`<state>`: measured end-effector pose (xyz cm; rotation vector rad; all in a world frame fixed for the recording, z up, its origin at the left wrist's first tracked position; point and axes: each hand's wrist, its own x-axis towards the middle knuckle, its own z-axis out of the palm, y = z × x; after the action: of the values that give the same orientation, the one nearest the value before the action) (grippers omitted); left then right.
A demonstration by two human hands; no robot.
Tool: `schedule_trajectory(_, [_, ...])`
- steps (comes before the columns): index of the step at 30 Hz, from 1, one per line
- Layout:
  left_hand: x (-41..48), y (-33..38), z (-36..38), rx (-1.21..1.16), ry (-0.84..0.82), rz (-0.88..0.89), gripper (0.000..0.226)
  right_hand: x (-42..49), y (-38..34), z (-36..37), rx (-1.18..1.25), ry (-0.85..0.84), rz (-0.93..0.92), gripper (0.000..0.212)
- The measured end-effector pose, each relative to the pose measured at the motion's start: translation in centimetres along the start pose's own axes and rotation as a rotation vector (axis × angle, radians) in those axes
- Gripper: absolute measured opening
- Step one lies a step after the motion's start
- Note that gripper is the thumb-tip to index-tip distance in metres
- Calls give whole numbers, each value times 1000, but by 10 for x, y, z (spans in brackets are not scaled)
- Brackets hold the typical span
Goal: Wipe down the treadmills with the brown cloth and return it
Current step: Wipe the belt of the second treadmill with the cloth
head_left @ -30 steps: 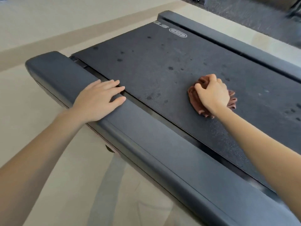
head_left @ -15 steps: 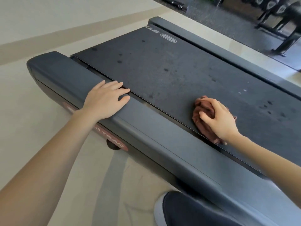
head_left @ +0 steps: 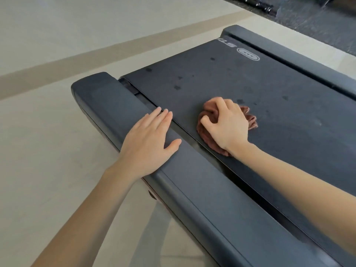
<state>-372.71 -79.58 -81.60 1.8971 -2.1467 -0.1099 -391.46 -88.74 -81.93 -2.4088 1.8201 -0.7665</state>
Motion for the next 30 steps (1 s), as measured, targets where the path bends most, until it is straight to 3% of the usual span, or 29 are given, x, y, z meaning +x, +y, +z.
schedule_trajectory(7, [1,6,-6,97,-102,-34,76,56,-31,33,19,-53,-147,45])
schedule_trajectory(13, [0,10,-12,96,-166,-68,76,-1,8,-28,92,-256,-340,46])
schedule_trajectory(16, [1,13,-16,73,-206,-74,74,-50,43,-69,123,-339,-352,49])
schedule_trajectory(20, [0,9,-21,47,-279,-34,73,-98,90,-111,169,-381,-342,36])
schedule_trajectory(22, [2,7,-24,48,-289,-18,73,-98,102,-119,140,-440,-343,48])
schedule_trajectory(25, [15,10,-22,49,-274,2,71,-106,95,-111,212,-326,-320,30])
schedule_trajectory(27, [27,13,-15,40,-255,25,70,-100,77,-95,196,-241,-347,36])
schedule_trajectory(30, [42,13,-4,58,-244,67,68,-70,49,-66,211,-284,-417,43])
